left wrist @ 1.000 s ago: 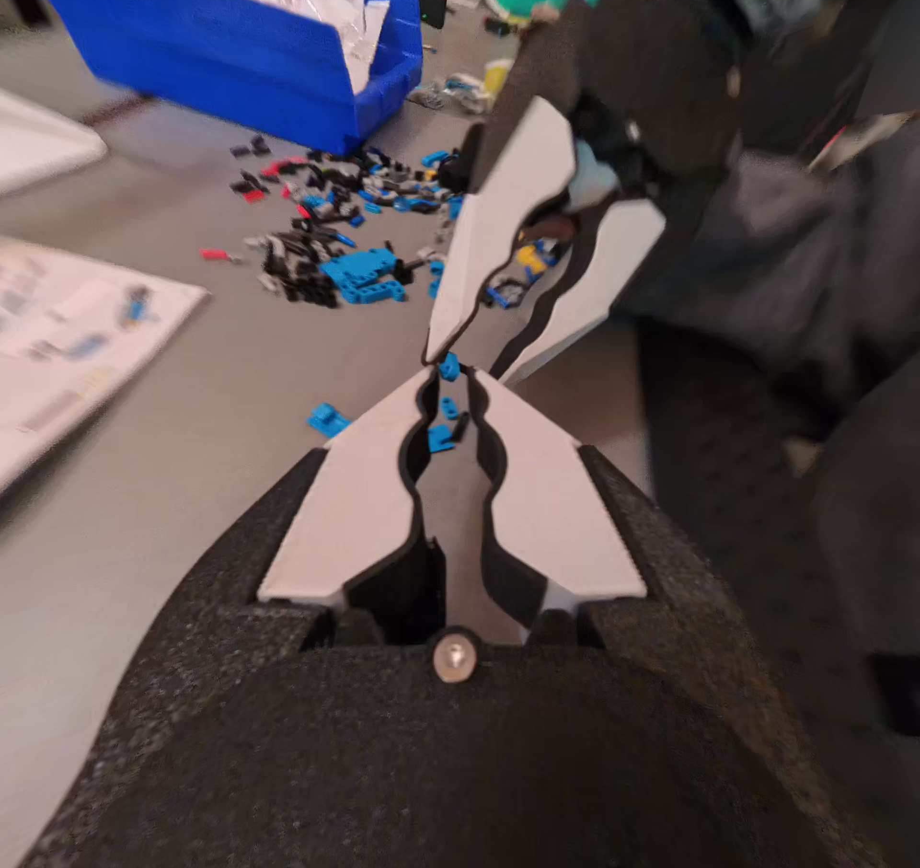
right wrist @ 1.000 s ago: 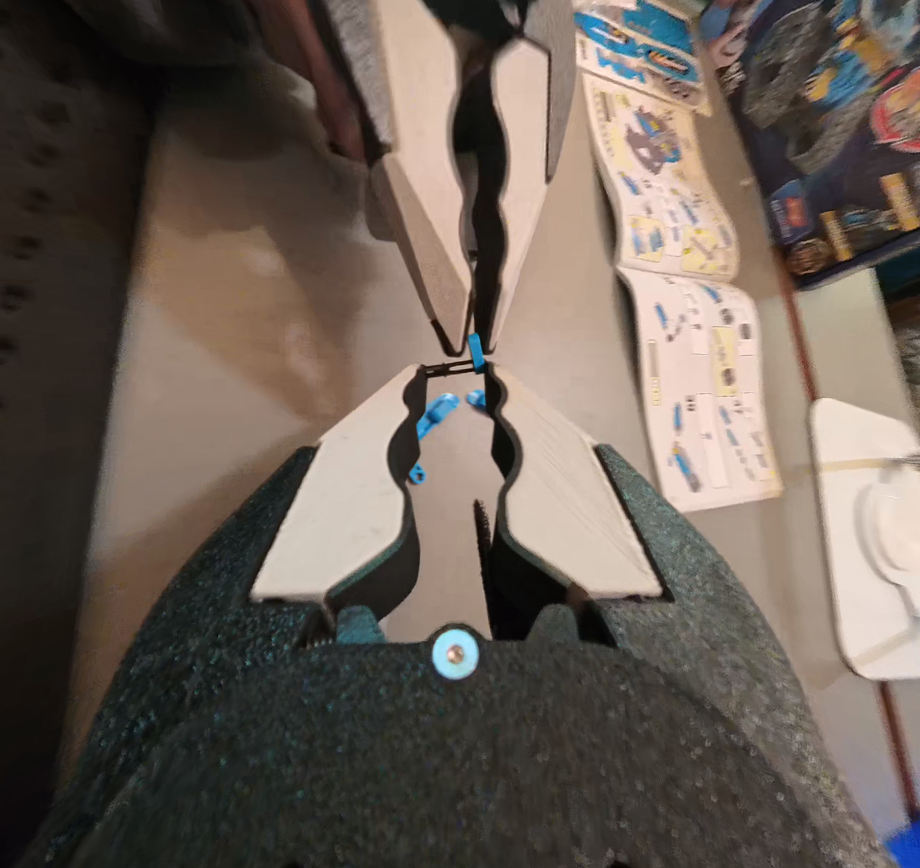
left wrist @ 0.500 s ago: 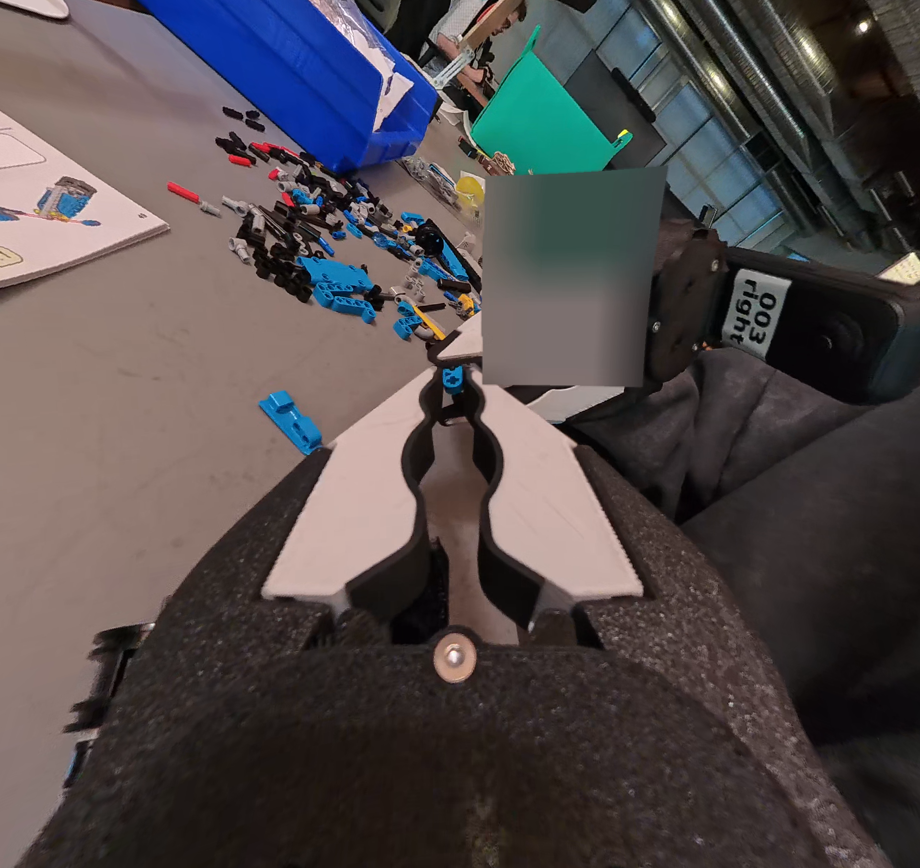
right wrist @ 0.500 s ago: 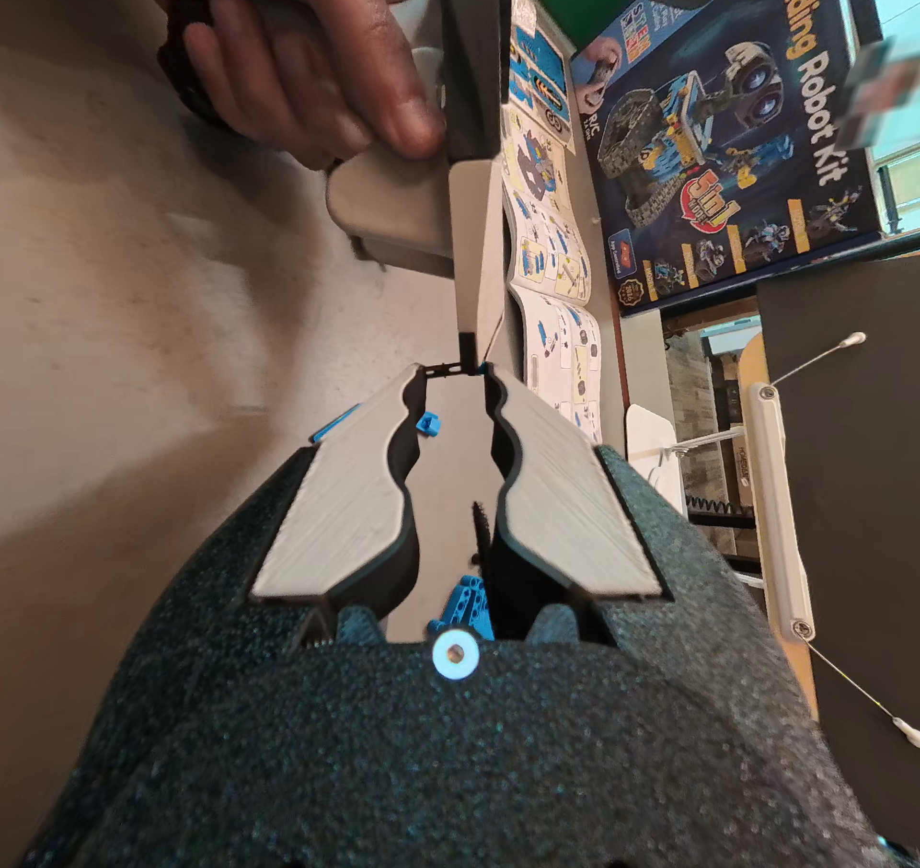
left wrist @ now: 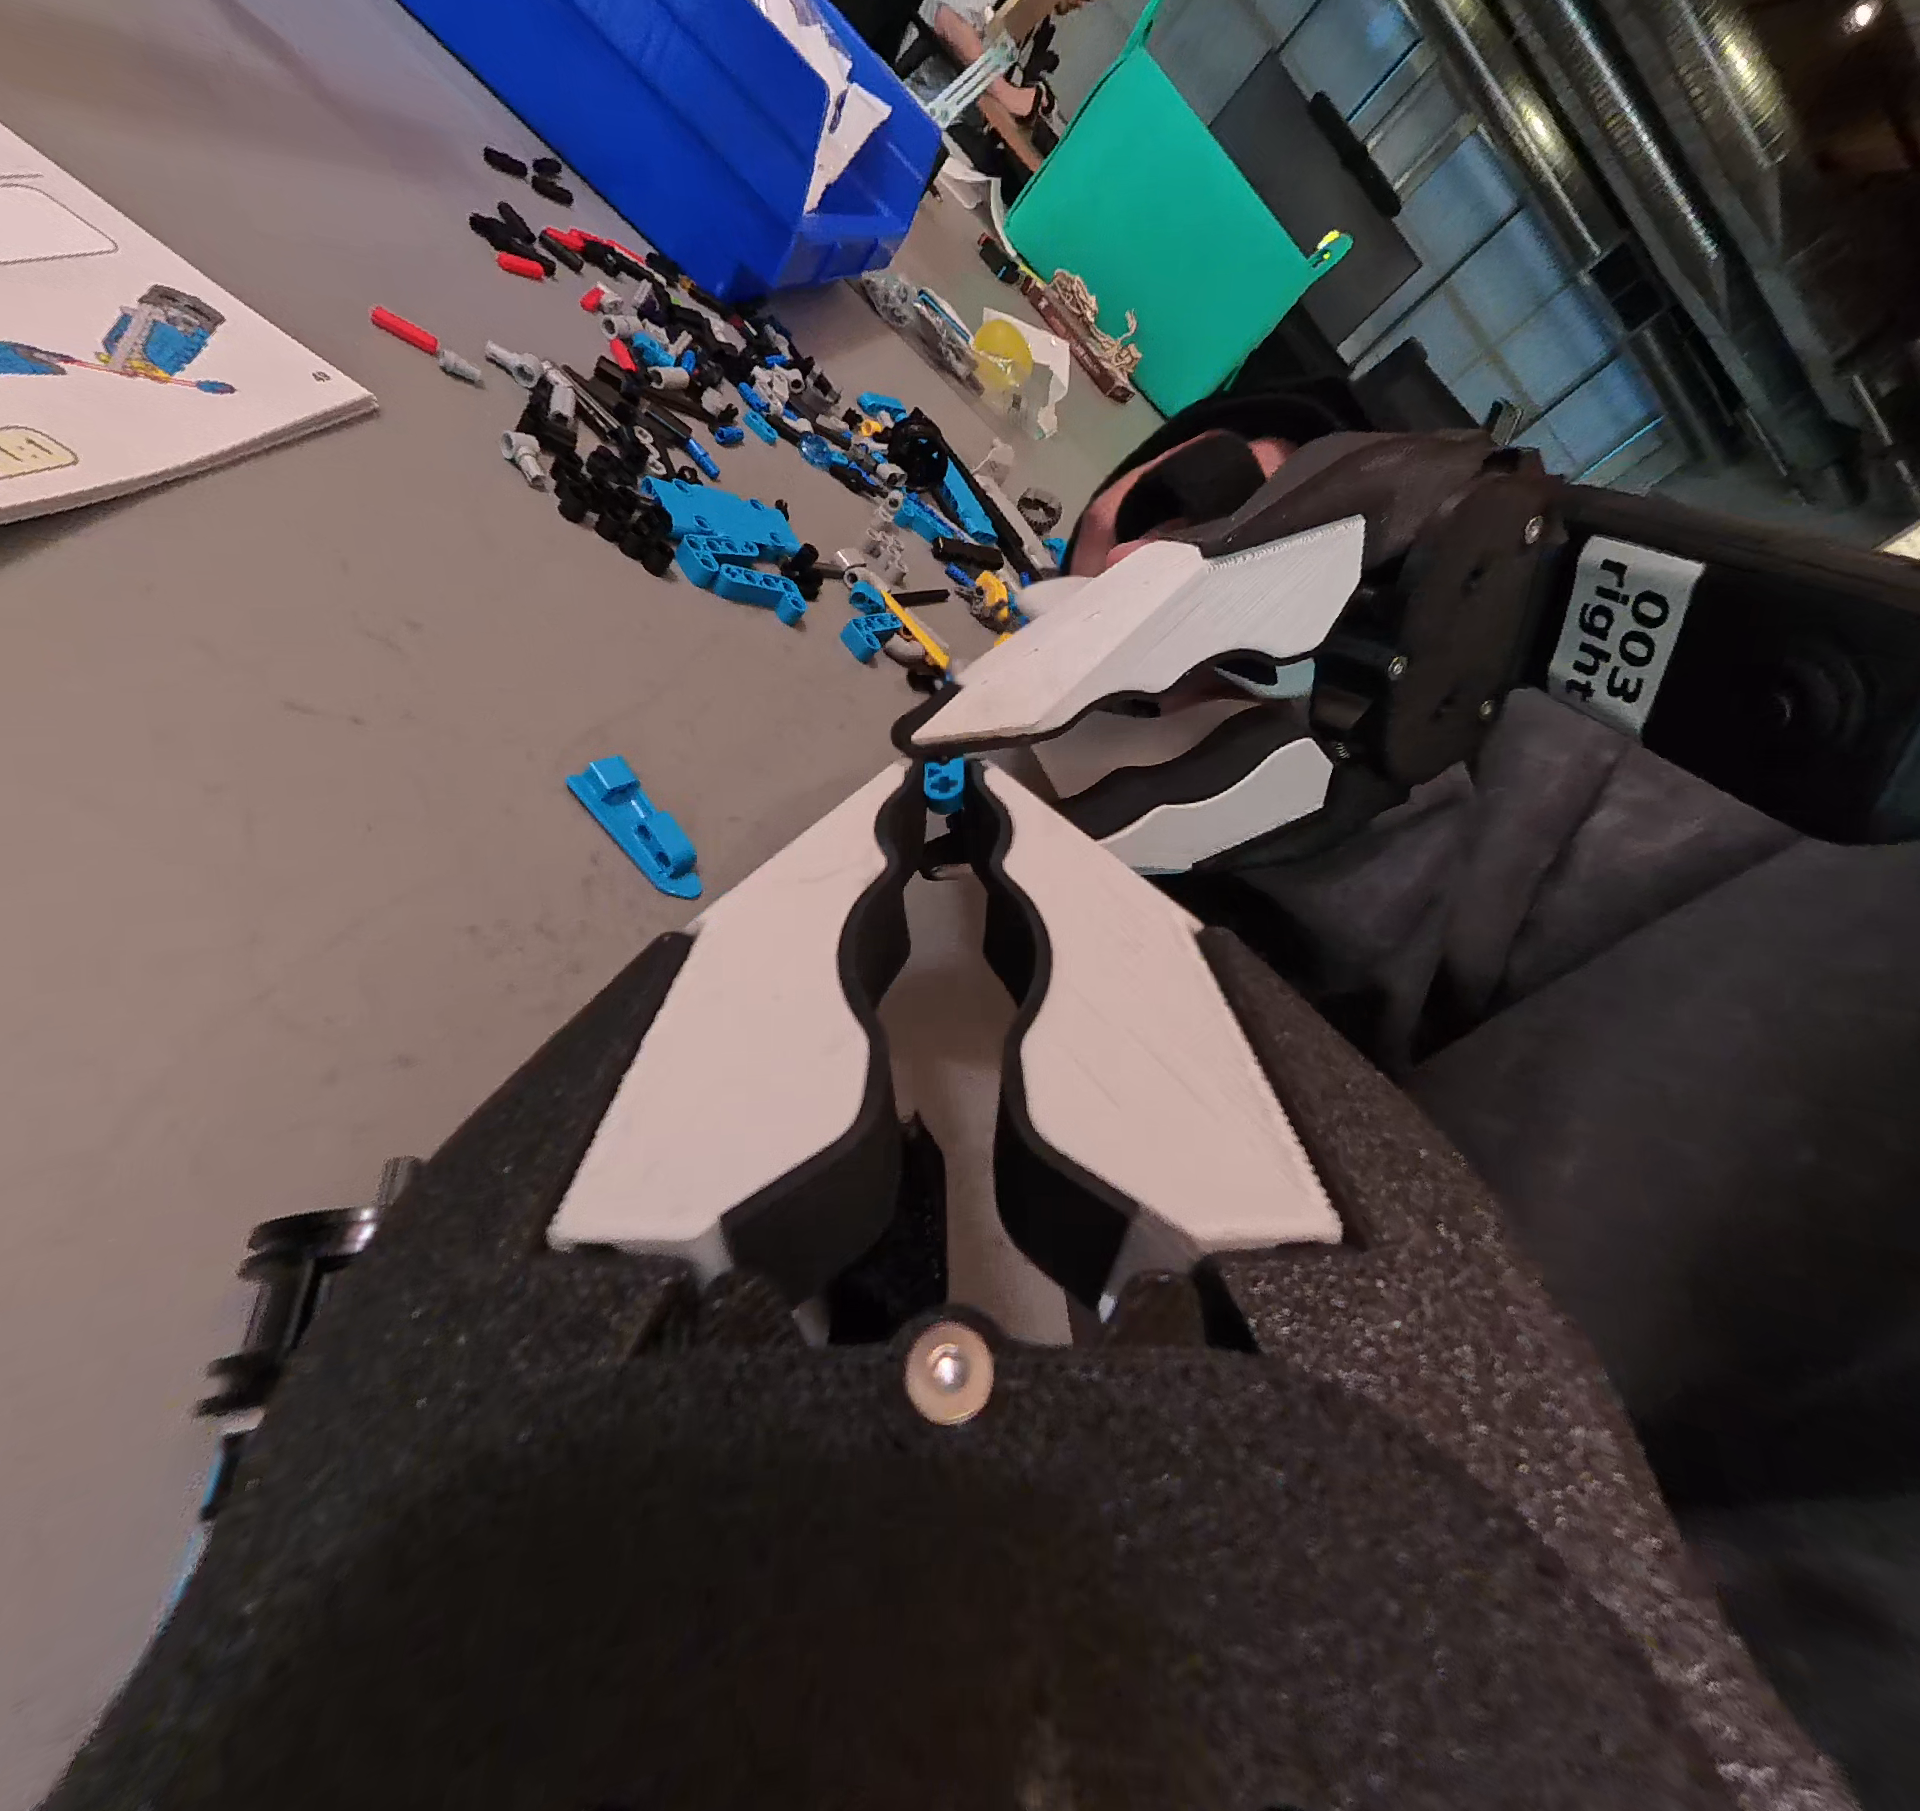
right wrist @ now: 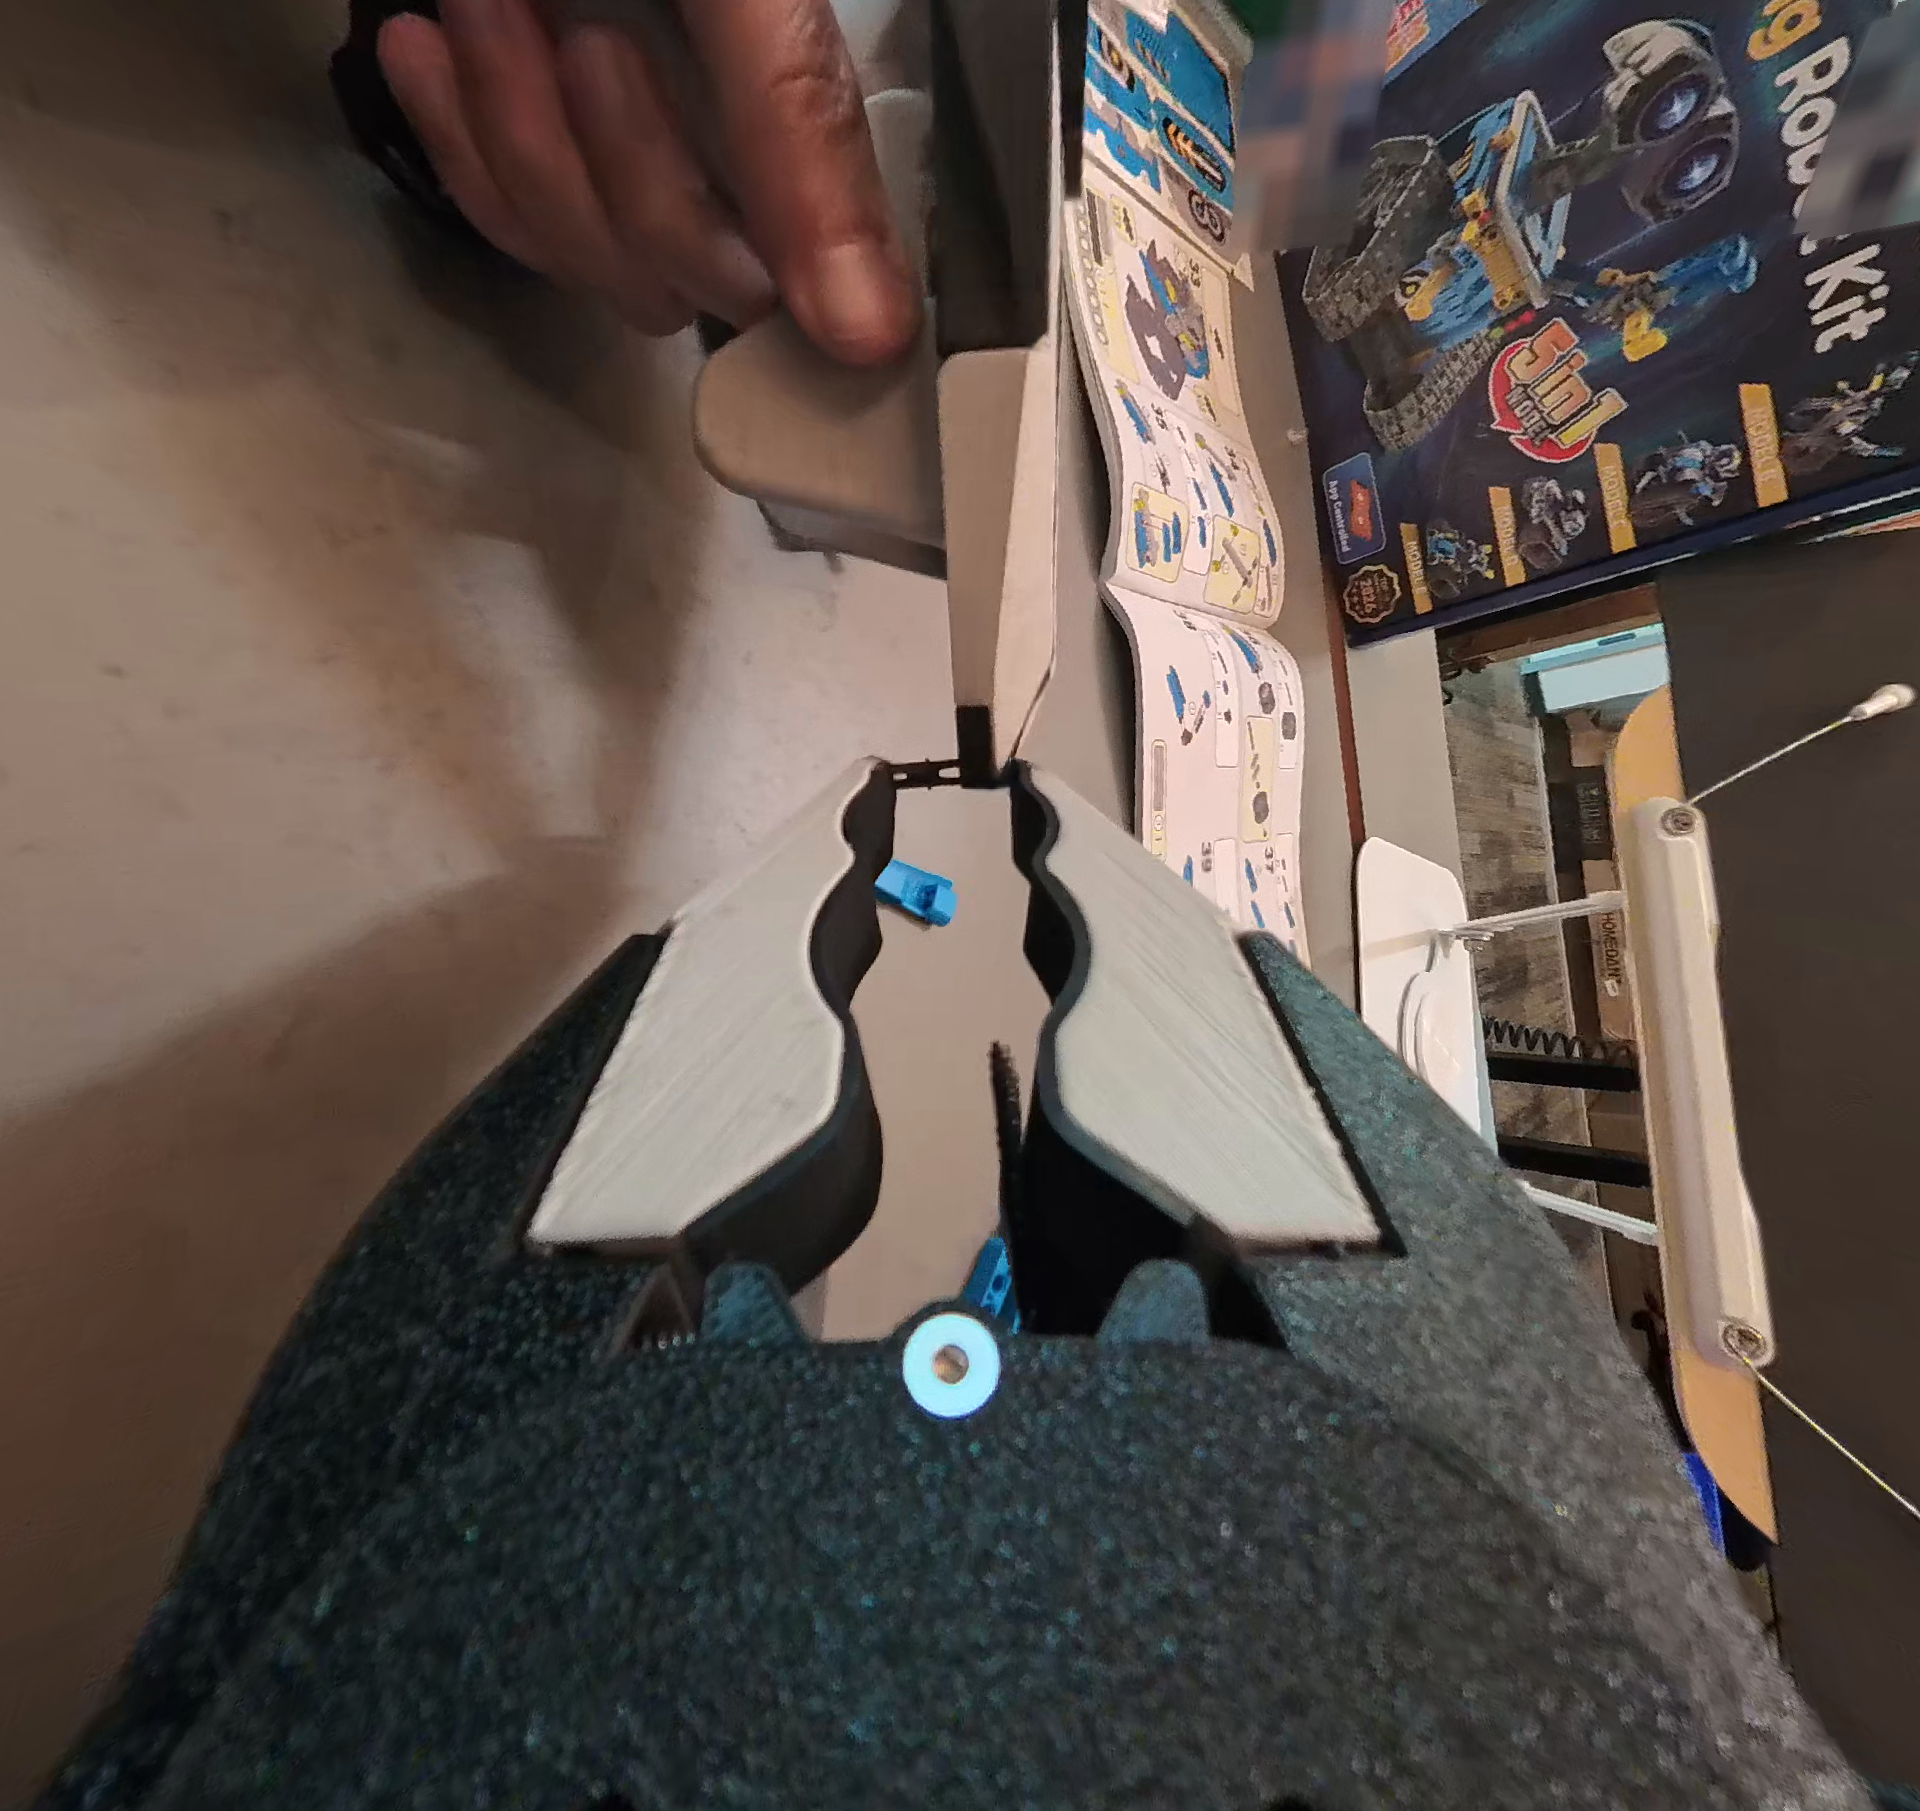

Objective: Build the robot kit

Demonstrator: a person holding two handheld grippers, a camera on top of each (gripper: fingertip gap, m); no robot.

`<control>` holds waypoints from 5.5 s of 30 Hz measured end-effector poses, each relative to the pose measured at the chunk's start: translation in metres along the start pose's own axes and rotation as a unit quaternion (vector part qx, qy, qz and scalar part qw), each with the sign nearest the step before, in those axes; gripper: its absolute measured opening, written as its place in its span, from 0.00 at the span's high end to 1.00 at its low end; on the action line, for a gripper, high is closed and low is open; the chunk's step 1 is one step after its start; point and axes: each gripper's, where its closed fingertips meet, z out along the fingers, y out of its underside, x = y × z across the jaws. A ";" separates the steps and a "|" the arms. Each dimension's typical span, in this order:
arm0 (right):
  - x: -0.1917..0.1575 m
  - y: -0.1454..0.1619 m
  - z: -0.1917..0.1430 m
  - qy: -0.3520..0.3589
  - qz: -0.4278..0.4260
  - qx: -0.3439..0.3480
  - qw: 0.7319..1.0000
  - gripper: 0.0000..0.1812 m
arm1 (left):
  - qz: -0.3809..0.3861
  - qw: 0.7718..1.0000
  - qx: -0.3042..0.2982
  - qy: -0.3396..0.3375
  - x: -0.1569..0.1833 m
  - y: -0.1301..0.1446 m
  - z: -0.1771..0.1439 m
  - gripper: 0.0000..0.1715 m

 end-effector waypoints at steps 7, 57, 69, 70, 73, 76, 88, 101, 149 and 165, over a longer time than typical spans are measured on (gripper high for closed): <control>0.013 -0.003 -0.005 -0.012 0.086 0.056 0.995 0.77 | -0.011 0.999 0.008 0.045 0.010 -0.007 -0.003 0.96; 0.031 -0.054 -0.038 -0.268 0.468 0.295 0.789 1.00 | 0.054 0.982 0.140 0.111 0.052 -0.043 -0.022 0.96; 0.021 -0.045 -0.027 -0.303 0.489 0.264 0.775 0.91 | 0.050 0.983 0.146 0.101 0.045 -0.048 -0.026 0.96; 0.021 -0.046 -0.028 -0.304 0.488 0.267 0.774 0.92 | 0.053 0.983 0.144 0.097 0.045 -0.047 -0.026 0.96; 0.022 -0.049 -0.030 -0.310 0.492 0.278 0.764 0.93 | 0.058 0.983 0.142 0.096 0.046 -0.046 -0.024 0.96; 0.023 -0.051 -0.033 -0.325 0.503 0.289 0.747 0.98 | 0.061 0.984 0.139 0.094 0.046 -0.044 -0.021 0.96; 0.027 -0.064 -0.044 -0.324 0.500 0.315 0.738 1.00 | 0.080 0.981 0.139 0.110 0.061 -0.043 -0.021 0.96; 0.021 -0.057 -0.029 -0.331 0.515 0.291 0.736 0.92 | 0.053 0.981 0.156 0.099 0.046 -0.050 -0.029 0.96; 0.022 -0.030 -0.039 -0.309 0.472 0.259 0.784 0.98 | 0.191 0.981 0.008 0.005 0.033 -0.009 -0.004 0.96; 0.003 -0.023 -0.029 -0.297 0.390 0.226 0.842 0.94 | 0.211 0.976 -0.055 0.008 0.028 0.010 -0.001 0.96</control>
